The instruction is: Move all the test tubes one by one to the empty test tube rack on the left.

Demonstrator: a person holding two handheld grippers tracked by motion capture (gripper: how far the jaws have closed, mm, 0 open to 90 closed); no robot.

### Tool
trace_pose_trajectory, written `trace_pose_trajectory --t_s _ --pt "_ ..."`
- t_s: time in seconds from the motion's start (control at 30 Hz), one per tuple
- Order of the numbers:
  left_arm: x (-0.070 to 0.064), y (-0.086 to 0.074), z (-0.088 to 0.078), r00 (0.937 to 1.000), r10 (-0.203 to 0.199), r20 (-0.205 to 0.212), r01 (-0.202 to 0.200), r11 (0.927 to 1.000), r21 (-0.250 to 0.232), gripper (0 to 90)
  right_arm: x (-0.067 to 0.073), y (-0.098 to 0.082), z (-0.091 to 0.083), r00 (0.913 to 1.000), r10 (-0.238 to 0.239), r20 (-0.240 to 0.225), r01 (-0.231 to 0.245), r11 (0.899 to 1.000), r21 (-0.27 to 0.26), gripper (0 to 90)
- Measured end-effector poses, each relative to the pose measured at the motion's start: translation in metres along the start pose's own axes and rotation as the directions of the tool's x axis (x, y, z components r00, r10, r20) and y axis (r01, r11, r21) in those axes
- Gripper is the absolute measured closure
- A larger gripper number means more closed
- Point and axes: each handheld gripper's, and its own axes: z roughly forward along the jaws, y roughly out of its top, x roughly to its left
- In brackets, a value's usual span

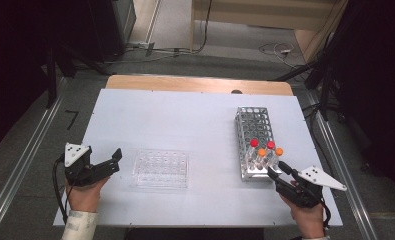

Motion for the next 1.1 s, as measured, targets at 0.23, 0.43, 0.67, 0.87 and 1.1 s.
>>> trace_pose_trajectory --t_s 0.23,0.43,0.67,0.87,1.1 --pt "-0.001 0.000 0.000 1.0000 0.003 0.001 -0.003 1.0000 -0.002 4.8 0.005 -0.003 0.010 0.9993 -0.031 0.020 0.031 0.999 0.014 61.2" --pt "-0.002 0.001 -0.001 0.9999 -0.009 0.010 0.009 0.9999 -0.011 4.8 0.007 -0.003 0.014 0.9984 -0.050 0.027 0.050 0.999 0.016 67.4" --pt "-0.004 0.002 -0.003 0.9998 -0.002 0.019 0.002 0.9999 -0.014 4.8 0.007 -0.001 0.014 0.9979 -0.046 0.045 0.046 0.999 0.005 72.5" --pt "-0.008 0.004 -0.004 0.9994 0.008 0.032 -0.008 0.9998 -0.019 5.0 0.009 0.011 0.004 0.9973 -0.057 0.046 0.058 0.998 -0.028 72.7" --pt "-0.012 0.006 -0.007 0.9988 0.016 0.047 -0.015 0.9997 -0.020 5.1 0.009 0.023 -0.007 0.9980 -0.048 0.040 0.051 0.997 -0.054 73.2"
